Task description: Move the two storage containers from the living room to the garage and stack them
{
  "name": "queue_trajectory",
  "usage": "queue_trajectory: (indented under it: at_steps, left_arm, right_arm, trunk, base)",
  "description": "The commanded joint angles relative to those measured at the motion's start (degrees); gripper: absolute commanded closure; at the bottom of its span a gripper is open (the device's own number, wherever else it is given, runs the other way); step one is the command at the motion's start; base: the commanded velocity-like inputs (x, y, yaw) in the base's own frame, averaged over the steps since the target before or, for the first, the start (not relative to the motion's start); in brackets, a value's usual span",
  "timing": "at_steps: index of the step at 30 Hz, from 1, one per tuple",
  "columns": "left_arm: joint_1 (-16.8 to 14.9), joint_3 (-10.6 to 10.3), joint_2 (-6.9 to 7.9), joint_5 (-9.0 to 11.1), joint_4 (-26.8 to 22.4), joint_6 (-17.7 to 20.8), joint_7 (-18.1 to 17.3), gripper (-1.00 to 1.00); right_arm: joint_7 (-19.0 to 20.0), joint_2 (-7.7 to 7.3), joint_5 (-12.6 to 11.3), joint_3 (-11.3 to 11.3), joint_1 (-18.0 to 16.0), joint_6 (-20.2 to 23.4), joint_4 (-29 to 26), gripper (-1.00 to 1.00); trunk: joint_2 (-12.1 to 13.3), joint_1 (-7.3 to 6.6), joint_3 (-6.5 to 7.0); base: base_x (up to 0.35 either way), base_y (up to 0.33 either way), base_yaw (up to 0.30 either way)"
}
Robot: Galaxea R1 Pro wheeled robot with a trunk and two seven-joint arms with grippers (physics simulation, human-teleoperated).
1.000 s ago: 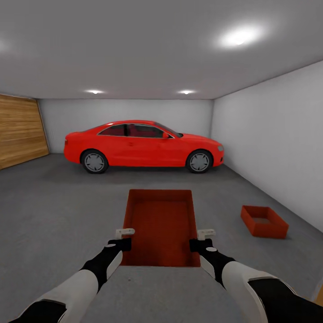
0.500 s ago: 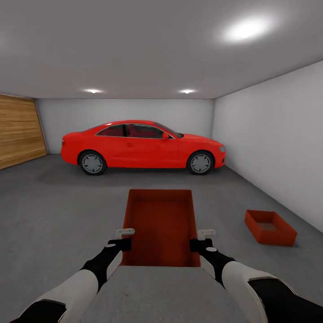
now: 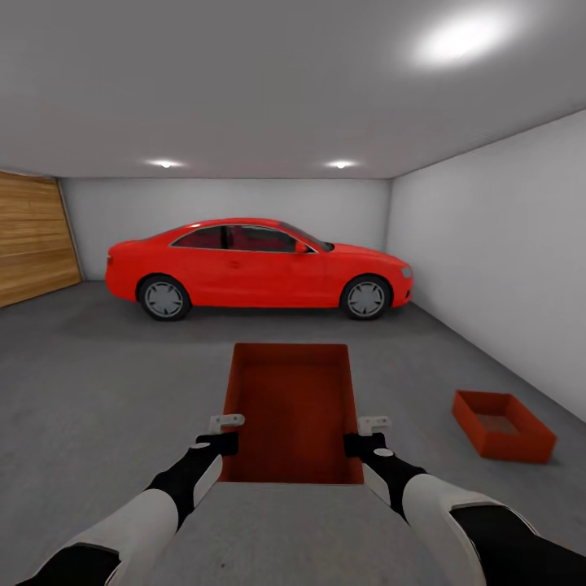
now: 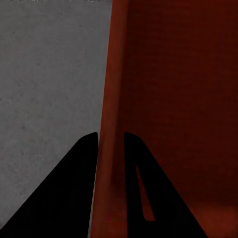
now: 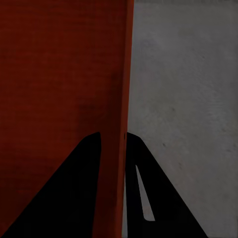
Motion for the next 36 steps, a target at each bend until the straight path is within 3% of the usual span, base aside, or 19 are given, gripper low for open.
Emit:
queue_trajectory:
  at_steps: [1,36]
  left_arm:
    - [-0.08,1.51,0.09,-0.78,-0.3,-2.55,3.95,1.0]
    - [-0.09,1.51,0.09,-0.78,-0.21,-2.55,3.95,1.0]
  right_arm:
    - [-2.32,-2.41,-0.77,-1.35,-0.03,-0.25,0.18,1.0]
    - [-2.32,-2.39,-0.77,-1.35,-0.05,-0.25,0.18,1.0]
  trunk:
    - [-0.07,0.05,-0.1]
    - [-0.07,0.05,-0.1]
  base:
    - [0.32,0.0,0.0]
    - [0.32,0.0,0.0]
